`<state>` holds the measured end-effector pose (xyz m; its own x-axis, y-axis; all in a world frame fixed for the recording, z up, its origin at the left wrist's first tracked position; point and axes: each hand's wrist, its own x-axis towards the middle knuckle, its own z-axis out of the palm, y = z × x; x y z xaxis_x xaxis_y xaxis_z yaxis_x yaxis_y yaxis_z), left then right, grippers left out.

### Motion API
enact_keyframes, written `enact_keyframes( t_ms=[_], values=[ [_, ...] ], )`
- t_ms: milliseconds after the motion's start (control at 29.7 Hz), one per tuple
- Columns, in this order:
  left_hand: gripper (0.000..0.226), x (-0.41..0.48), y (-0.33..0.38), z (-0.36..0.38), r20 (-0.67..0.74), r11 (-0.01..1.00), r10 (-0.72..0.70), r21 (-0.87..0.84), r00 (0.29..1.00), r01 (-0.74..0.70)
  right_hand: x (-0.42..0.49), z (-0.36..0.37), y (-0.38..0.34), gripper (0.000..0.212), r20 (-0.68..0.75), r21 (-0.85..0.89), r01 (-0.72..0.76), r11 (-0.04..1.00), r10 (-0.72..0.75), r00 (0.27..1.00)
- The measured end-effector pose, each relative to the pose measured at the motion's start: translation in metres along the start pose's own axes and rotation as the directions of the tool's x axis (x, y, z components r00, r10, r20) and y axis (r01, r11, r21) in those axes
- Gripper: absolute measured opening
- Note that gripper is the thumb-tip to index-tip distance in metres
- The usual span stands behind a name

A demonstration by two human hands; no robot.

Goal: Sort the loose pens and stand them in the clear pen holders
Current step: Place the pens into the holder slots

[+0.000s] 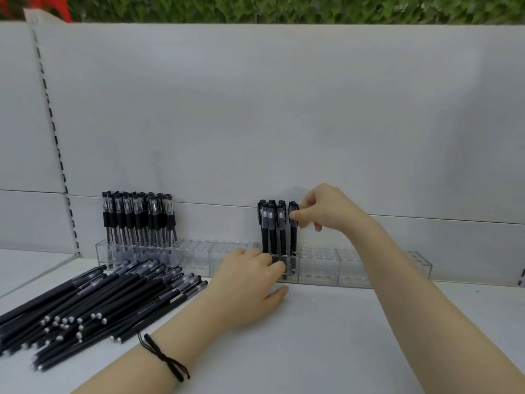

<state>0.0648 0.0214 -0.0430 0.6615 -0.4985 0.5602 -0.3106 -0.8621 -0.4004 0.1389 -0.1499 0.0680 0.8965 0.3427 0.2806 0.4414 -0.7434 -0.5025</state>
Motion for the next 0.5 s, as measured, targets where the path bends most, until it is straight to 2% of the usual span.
enact_keyframes(
  t_ms=[67, 202, 336, 437, 504],
  values=[
    [0.041, -0.001, -0.002, -0.004, 0.049, 0.999, -0.046, 0.019, 0.998, 0.045, 0.001, 0.004, 0.001, 0.027, 0.028, -0.051, -0.032, 0.998, 0.033, 0.999],
    [0.066, -0.009, -0.016, -0.005, 0.127, 0.995, -0.100, 0.038, 0.987, 0.095, -0.006, 0.007, 0.000, 0.035, 0.069, -0.154, -0.062, 0.986, 0.073, 0.995],
    [0.042, -0.020, -0.034, -0.013, 0.182, 0.985, -0.171, 0.068, 0.968, 0.161, -0.024, 0.019, -0.005, 0.025, 0.070, -0.257, 0.003, 0.966, 0.015, 0.997],
    [0.044, -0.040, -0.049, -0.025, 0.124, 0.982, -0.176, 0.084, 0.976, 0.167, -0.040, 0.036, -0.019, 0.017, 0.077, -0.300, 0.076, 0.951, -0.055, 0.995],
    [0.050, -0.057, -0.064, -0.035, 0.083, 0.984, -0.167, 0.072, 0.982, 0.161, -0.052, 0.050, -0.034, 0.022, 0.084, -0.348, 0.126, 0.929, -0.103, 0.991]
  ],
)
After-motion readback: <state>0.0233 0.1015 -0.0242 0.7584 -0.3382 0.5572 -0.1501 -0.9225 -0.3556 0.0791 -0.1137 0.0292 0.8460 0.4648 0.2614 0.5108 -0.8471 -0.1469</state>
